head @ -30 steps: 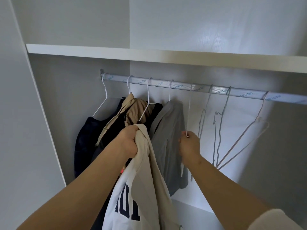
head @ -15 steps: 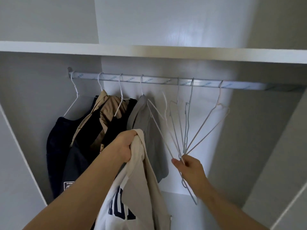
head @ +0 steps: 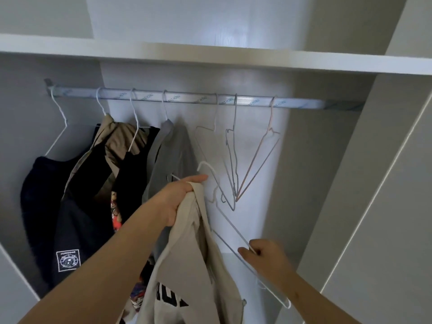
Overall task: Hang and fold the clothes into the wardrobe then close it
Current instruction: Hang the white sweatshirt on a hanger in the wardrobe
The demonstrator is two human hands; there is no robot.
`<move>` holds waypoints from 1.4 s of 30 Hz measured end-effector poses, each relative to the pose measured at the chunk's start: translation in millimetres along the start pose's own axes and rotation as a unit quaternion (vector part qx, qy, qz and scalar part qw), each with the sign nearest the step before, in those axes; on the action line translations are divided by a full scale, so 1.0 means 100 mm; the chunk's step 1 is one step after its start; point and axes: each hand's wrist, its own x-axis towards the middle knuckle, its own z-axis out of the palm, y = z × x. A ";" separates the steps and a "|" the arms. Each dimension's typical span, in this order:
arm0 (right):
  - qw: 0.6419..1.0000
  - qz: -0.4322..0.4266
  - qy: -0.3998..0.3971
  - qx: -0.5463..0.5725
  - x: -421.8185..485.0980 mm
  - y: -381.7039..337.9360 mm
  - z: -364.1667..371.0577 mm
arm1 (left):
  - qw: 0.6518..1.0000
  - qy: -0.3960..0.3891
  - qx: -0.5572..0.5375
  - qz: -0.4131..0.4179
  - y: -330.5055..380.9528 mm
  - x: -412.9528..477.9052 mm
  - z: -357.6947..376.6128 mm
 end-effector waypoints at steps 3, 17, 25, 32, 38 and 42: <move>1.000 -0.005 0.019 0.014 -0.05 0.02 -0.03 | 0.999 0.043 -0.024 0.000 0.00 0.02 -0.03; 0.981 0.001 -0.034 0.190 0.11 -0.44 -0.06 | 0.999 0.049 -0.008 -0.022 -0.09 -0.09 0.17; 0.930 0.052 0.119 0.343 0.14 -0.65 -0.08 | 0.983 0.156 -0.090 -0.032 0.06 -0.19 -0.38; 0.899 0.092 0.008 0.429 0.27 -0.50 -0.22 | 0.985 0.153 -0.083 -0.010 0.22 -0.37 -0.71; 0.925 0.175 0.016 0.338 0.33 -0.42 -0.23 | 0.986 0.160 0.045 0.013 0.34 -0.41 -0.86; 0.936 0.184 0.012 0.301 0.31 -0.45 -0.29 | 0.957 0.225 0.167 0.069 0.38 -0.37 -0.86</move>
